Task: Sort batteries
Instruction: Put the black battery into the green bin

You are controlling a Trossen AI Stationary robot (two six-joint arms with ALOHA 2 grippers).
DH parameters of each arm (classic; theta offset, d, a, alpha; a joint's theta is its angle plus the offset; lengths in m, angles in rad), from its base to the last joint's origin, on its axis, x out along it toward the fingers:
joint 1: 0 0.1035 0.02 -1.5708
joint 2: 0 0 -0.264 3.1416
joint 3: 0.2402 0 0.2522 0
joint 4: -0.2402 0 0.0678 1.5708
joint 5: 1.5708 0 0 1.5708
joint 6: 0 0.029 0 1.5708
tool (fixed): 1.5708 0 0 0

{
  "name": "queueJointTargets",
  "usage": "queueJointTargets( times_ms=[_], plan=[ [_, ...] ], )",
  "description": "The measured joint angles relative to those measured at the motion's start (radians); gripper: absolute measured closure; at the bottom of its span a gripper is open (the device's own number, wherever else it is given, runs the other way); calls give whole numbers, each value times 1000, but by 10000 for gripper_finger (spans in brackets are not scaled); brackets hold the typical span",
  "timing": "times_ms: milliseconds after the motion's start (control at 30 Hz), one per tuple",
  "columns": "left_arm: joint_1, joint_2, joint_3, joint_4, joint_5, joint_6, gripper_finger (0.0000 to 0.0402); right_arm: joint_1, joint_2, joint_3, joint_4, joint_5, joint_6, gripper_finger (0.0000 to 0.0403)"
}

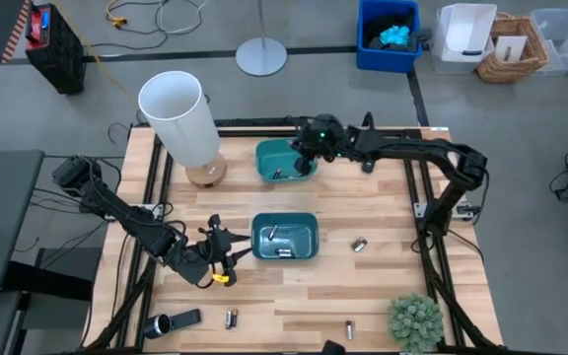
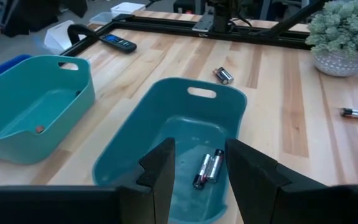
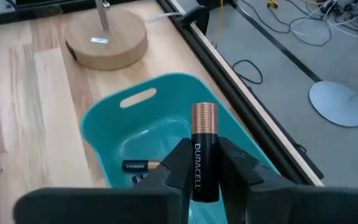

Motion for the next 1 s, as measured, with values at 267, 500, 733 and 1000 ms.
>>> queueJointTargets(
  times_ms=[267, 500, 733, 1000],
  plan=[
    [15, 0, 0, -1, 0, 5, 268, -13, -37, 0, 5, 0, -4, 197],
    [15, 0, 0, -2, 0, 6, 268, 4, -172, 0, -4, 0, -34, 165],
    [22, 0, 1, -3, 1, 20, 268, 101, -391, -72, -10, 24, -54, 177],
    [80, 0, 1, 0, 42, 37, 268, 288, -637, -245, -36, 157, -43, 180]
  ],
)
